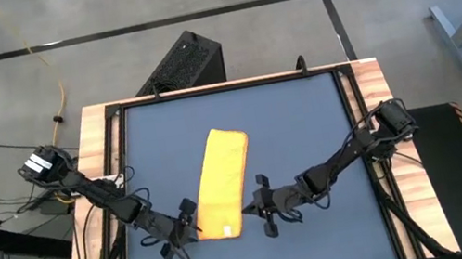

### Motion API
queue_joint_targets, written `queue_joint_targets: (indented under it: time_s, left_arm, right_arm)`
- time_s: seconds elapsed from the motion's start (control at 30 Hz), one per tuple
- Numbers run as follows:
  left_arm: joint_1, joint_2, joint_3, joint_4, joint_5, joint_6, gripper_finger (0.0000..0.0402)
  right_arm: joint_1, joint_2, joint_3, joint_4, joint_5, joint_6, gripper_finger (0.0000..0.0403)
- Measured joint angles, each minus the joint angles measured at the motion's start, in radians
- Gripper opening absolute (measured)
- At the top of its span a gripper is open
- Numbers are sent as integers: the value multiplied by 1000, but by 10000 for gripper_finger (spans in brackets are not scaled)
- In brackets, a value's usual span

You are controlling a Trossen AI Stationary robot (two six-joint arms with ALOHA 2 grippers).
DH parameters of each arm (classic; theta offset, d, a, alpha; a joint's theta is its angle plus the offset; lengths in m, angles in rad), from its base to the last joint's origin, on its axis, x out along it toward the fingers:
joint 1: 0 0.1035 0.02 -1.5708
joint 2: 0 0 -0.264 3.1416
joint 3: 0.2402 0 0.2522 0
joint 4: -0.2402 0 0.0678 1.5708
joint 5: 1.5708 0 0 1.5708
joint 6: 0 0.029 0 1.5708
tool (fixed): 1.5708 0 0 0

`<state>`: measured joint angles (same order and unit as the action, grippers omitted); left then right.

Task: Roll towel
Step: Roll the orange microfiber towel

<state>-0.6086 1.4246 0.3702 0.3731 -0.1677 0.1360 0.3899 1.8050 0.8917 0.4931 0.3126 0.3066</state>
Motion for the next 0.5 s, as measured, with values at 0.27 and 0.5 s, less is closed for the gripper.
queue_joint_targets:
  time_s: [0.27,0.5]
  left_arm:
    - [1,0,0,-46,-5,-49,135]
    - [1,0,0,-46,-6,-75,71]
  right_arm:
    - [2,0,0,0,0,34,26]
    - [33,0,0,0,0,43,26]
